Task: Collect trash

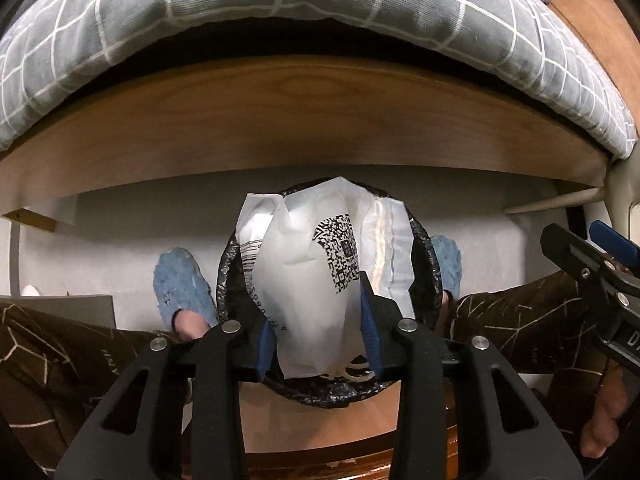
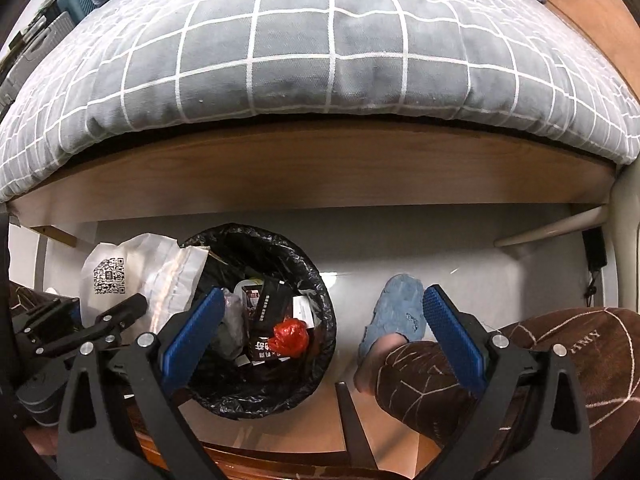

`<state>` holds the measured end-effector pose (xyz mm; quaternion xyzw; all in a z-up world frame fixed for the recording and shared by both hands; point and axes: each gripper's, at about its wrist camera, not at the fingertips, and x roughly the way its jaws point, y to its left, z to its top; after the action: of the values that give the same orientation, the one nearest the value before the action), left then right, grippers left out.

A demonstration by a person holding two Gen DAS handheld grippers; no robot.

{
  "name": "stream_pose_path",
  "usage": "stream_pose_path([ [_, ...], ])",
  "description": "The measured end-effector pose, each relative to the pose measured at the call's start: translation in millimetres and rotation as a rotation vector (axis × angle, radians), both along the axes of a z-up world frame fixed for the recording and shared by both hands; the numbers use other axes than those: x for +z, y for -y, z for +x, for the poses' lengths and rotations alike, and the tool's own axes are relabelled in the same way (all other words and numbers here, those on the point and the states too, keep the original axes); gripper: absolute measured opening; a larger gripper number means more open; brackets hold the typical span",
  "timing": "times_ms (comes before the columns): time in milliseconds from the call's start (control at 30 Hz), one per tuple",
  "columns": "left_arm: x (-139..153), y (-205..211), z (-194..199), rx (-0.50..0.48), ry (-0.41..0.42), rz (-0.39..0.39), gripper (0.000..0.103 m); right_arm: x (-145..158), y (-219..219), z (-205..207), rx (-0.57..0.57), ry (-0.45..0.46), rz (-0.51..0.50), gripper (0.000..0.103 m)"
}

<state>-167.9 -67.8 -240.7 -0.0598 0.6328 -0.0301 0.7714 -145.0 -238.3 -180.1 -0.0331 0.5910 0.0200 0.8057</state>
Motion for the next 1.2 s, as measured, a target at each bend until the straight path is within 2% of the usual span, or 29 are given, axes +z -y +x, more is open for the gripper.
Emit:
stream_pose_path([
  [67,-0.7,-0.2,1.0,0.005,0.002,0.005,0.04,-2.2,0.7,0.7,0.0,-0.004,0.002,0.095],
  [200,4.1,6.7,3.9,0.01,0.028,0.032,0.064,-6.7,-1.3,1.7,0.009,-0.014,-0.002,0.095],
  [500,14.0,2.5,6.8,0.015,0.051,0.057,0.094,-9.8,-7.5,2.6,0.025,-0.024,-0.009,0.095],
  [633,30.3,-4.9,2.8,0.027,0.076,0.037,0.097,0.6,-7.6,1.9,0.02,-0.01,0.007,0.095],
  [767,54.3,-13.2,0.5,0.039,0.115,0.029,0.097,24.9,-7.5,1.3,0.02,0.034,0.017,0.095],
  [1200,173.9,-29.6,-24.4,0.049,0.314,-0.015,0.097,133.6,-20.7,-18.3,0.06,0.219,0.043,0.095],
])
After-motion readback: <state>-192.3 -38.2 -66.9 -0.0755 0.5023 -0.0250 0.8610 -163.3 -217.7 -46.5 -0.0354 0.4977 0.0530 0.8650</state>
